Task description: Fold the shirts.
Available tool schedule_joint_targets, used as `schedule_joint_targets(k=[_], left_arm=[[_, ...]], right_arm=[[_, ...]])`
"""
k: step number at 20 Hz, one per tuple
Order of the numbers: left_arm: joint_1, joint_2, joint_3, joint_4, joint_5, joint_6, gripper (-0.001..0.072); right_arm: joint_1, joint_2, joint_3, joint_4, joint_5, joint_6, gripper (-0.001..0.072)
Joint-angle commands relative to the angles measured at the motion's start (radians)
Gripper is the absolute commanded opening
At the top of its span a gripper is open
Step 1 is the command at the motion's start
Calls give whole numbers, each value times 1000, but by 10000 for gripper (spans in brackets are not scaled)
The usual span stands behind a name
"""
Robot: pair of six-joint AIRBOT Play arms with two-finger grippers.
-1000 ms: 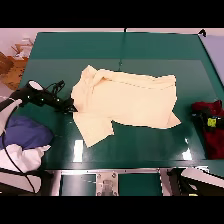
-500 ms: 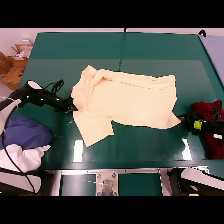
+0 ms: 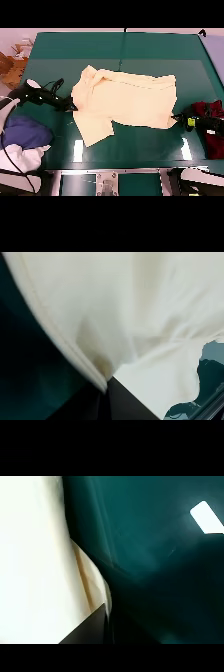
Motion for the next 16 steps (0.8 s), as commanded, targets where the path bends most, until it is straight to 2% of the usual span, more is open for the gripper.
schedule_joint_targets(k=[1, 4, 6, 8, 12, 16], left_arm=[[1, 76, 76, 0, -44, -2, 26], [1, 249, 267, 1, -77, -14, 26], [1, 372, 439, 2, -74, -36, 26], [1, 481, 634, 2, -45, -45, 26], [1, 629, 1008, 31, 28, -62, 27], [1, 752, 1070, 77, 109, -84, 27]], right_arm=[[3, 52, 150, 52, 161, 43, 13], [3, 198, 415, 178, 266, 70, 13], [3, 309, 608, 253, 266, 90, 14], [2, 410, 789, 294, 222, 107, 13], [-36, 590, 1057, 293, 42, 130, 13], [-117, 711, 1140, 218, -73, 141, 13]])
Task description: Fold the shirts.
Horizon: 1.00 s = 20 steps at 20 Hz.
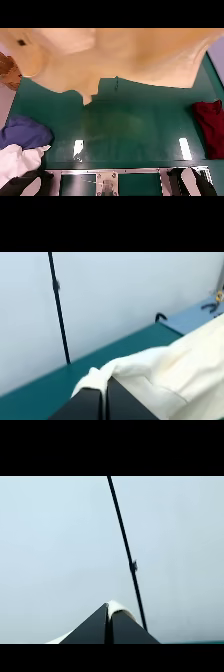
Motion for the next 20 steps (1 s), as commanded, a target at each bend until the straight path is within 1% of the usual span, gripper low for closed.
schedule_joint_targets(k=[1, 3, 4, 8, 11, 13, 16, 18, 20], left_arm=[[0, 95, 85, 78, 64, -31, 27], [0, 91, 76, 158, 45, -82, 27], [0, 91, 45, 180, 45, -90, 27], [0, 85, -203, 180, 88, -89, 27], [0, 24, -420, 133, 130, -73, 27], [0, -64, -533, 41, 136, -30, 28], [0, -255, -634, -59, 167, 35, 28], [-5, -398, -643, -83, 190, 36, 28], [-27, -527, -643, -97, 241, 58, 28]], right_arm=[[-41, 101, 82, -88, -105, 17, 13], [-41, 100, 73, -166, -103, 55, 13], [-41, 95, 54, -181, -101, 66, 13], [-19, 62, -145, -146, -59, 64, 12], [106, 2, -357, -150, -74, -18, 13], [195, -64, -490, -161, -126, -49, 13], [309, -233, -619, -166, -254, -104, 12], [356, -388, -624, -164, -301, -121, 13], [390, -555, -591, -163, -338, -121, 13]])
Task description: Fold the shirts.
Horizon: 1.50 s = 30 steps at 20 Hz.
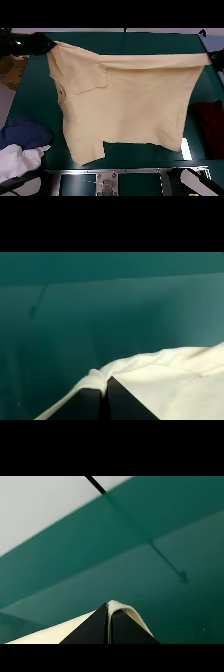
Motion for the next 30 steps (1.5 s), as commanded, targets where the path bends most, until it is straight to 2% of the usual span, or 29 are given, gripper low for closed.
schedule_joint_targets(k=[1, 4, 8, 14, 19, 22, 23, 27, 30], left_arm=[[-29, -225, -33, -68, 92, 41, 27], [-50, -344, -28, -112, 214, 40, 27], [-50, -380, -26, -180, 362, 41, 27], [-50, -380, 62, -184, 430, 40, 27], [-50, -381, 81, -169, 434, 41, 28], [-47, -381, 81, -82, 328, 40, 28], [-47, -381, 79, -27, 281, 24, 27], [-47, -381, 76, 196, 132, -87, 28], [-47, -381, 47, 213, 68, -95, 28]], right_arm=[[73, -278, 19, 11, -82, -26, 13], [78, -500, 159, 74, -78, -26, 13], [82, -669, 359, 146, -50, -25, 13], [112, -777, 597, 184, -68, -10, 13], [121, -813, 633, 174, -64, -10, 13], [114, -814, 632, 44, 25, -5, 13], [110, -814, 631, -22, 68, 26, 12], [86, -814, 631, -306, 249, 143, 12], [84, -814, 628, -458, 357, 188, 11]])
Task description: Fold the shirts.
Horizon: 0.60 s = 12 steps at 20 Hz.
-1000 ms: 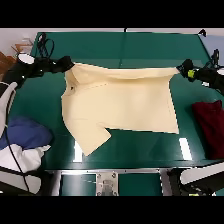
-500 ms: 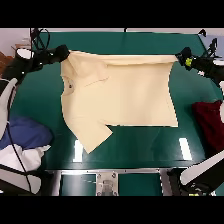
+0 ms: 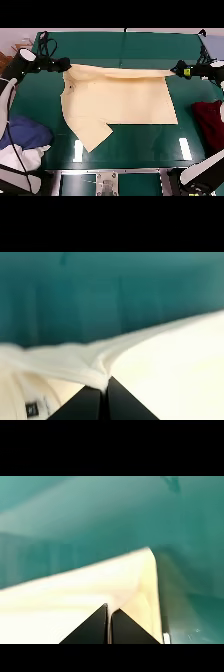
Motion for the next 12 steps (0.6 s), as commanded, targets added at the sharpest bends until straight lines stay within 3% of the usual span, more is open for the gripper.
schedule_joint_targets(k=[1, 12], left_arm=[[0, -1, -38, 77, -105, -37, 27], [0, -1, -132, 85, -138, -55, 28]], right_arm=[[-5, 1, -10, -216, 150, 68, 11], [15, 1, -88, -238, 156, 104, 12]])
